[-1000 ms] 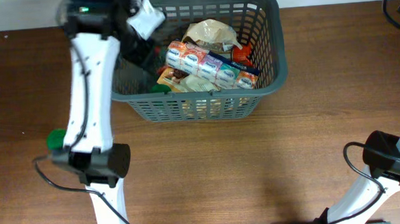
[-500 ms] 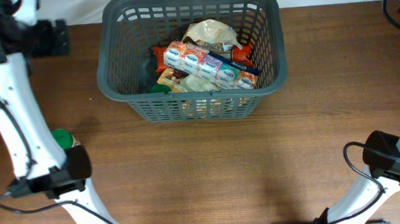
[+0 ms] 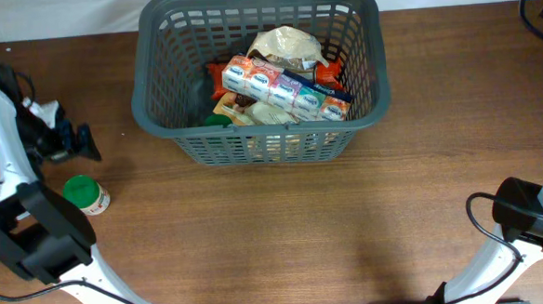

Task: Pack container
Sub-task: 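Return the left gripper to the second green-lidded jar and grasp it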

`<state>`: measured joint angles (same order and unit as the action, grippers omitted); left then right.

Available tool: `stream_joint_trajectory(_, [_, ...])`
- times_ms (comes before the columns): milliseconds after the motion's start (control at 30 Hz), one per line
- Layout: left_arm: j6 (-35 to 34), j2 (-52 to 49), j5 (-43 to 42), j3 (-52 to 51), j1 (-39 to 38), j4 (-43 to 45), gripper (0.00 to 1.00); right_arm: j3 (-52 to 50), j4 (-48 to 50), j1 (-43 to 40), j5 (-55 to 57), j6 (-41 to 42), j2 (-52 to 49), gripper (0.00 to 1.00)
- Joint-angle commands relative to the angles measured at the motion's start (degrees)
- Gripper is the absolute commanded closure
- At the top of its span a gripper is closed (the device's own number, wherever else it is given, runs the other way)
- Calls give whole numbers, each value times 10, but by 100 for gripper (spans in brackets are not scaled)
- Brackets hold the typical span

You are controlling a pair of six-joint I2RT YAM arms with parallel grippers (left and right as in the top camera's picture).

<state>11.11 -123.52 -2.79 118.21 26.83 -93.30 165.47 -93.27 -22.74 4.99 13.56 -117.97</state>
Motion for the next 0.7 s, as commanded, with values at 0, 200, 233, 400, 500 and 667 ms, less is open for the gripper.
stream_joint_trajectory(0, [14, 3, -14, -81, 2, 41, 1, -3, 0, -2, -1, 7, 5, 1])
stream_joint_trajectory(200, [14, 3, -8, -192, 2, 131, 1, -3, 0, -2, -1, 7, 5, 1])
stream_joint_trajectory(233, [14, 3, -3, -202, 2, 143, 1, -3, 0, -2, -1, 7, 5, 1])
stream_joint_trajectory(400, [9, 3, 17, -225, 2, 163, 1, -3, 0, -2, -1, 7, 5, 1])
stream_joint_trajectory(500, [4, 3, 17, -225, 2, 162, 1, -3, 0, -2, -1, 7, 5, 1])
stream_joint_trajectory(667, [-1, 3, 18, -226, 2, 169, 9, -3, 0, -2, -1, 7, 5, 1])
